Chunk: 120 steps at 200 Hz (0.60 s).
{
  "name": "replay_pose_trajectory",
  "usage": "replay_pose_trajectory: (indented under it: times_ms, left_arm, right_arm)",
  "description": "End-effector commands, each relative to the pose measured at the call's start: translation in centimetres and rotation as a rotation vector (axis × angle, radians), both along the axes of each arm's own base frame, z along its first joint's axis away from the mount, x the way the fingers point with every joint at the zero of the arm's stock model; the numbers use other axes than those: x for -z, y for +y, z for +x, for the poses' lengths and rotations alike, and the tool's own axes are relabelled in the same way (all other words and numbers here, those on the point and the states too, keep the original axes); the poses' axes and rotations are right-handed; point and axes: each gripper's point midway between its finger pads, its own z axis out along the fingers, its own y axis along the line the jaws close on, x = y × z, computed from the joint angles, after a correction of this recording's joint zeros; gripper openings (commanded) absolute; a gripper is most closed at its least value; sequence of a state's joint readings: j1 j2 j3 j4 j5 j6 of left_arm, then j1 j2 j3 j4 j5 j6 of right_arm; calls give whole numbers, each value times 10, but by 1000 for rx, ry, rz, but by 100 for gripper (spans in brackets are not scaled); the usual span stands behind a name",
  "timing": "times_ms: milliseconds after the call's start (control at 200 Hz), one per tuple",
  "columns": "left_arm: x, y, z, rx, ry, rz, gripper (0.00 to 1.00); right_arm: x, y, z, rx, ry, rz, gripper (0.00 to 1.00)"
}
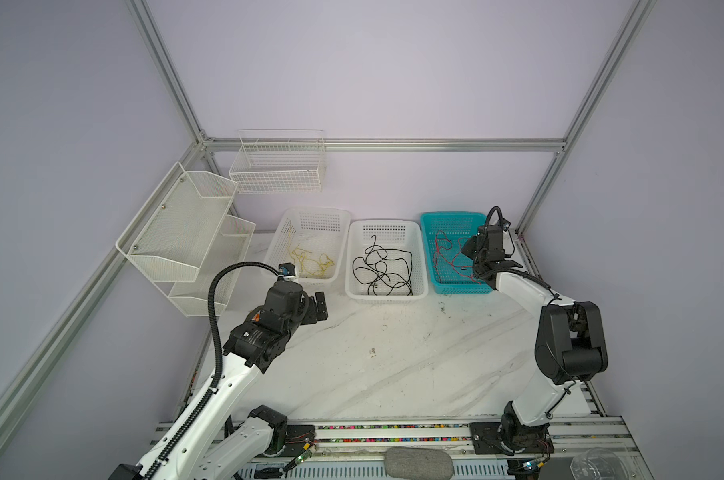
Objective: Untangle the cables
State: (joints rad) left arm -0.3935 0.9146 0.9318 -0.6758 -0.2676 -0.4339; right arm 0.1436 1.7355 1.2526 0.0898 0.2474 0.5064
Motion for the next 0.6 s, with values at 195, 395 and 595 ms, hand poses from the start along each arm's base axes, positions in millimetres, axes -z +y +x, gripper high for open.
replay_pose_trajectory:
  times_ms: [195, 395, 595]
  left_arm:
    - [5, 0, 11, -13, -2, 26, 100]
    - [1, 8, 21, -57, -49, 70, 100]
    - [-3, 28, 35, -148, -146, 178, 99]
  right_arm:
    - [-145, 24, -40, -54, -339, 54, 71]
    - [-194, 41, -100, -101, -532, 73, 97]
    - [-197, 23, -157, -36, -698, -42, 97]
